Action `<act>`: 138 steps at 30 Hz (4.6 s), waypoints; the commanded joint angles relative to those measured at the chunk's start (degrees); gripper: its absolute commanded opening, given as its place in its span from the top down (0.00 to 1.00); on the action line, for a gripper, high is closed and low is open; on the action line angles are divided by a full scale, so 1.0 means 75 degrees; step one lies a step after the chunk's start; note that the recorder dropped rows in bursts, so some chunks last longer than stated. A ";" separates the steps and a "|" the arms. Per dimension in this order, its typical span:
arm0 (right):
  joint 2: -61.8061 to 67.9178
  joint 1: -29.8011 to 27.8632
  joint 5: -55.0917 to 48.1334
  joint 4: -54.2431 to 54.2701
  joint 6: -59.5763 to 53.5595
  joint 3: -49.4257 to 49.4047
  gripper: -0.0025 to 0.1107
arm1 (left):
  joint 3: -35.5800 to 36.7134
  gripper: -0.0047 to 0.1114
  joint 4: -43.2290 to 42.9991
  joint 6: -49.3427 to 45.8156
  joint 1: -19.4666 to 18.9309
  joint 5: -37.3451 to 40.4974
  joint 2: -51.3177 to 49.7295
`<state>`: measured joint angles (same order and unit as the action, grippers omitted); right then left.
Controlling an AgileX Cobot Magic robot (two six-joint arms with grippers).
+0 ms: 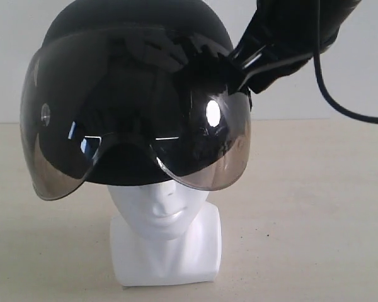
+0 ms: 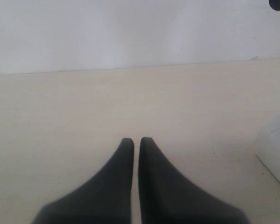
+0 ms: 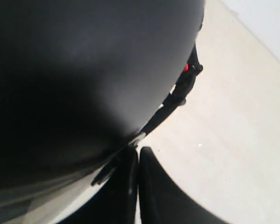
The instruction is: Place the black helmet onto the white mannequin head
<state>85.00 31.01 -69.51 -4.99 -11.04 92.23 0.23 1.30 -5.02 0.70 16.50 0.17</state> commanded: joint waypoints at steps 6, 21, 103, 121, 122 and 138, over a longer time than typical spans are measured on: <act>0.0104 0.0061 -0.0057 0.0203 0.0202 -0.0116 0.95 | -0.0031 0.92 0.0078 0.0007 0.0070 -0.0034 -0.0023; -0.0510 0.0061 0.0647 0.0007 0.0773 0.1060 0.95 | -0.0031 0.92 0.0078 0.0007 0.0070 -0.0034 -0.0023; 0.0363 0.0061 0.1763 0.2592 0.0140 0.1207 0.95 | -0.0098 0.92 0.0718 0.6019 0.0070 -0.6987 -0.0023; 0.0363 0.0061 0.1763 0.2592 0.0140 0.1207 0.95 | -0.6063 0.92 -1.3500 1.5492 0.0619 -0.9727 -0.6056; 0.0363 0.0061 0.1763 0.2592 0.0140 0.1207 0.95 | -0.6413 0.92 -1.3500 1.5495 0.0619 -0.9927 -0.6489; 0.0363 0.0061 0.1763 0.2592 0.0021 0.1207 0.95 | -0.8592 0.92 -1.3500 1.4905 0.1685 -0.9664 -0.9647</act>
<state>87.17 31.46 -53.33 15.54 -10.36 101.55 -63.92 -100.07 107.75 12.95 -56.94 -71.33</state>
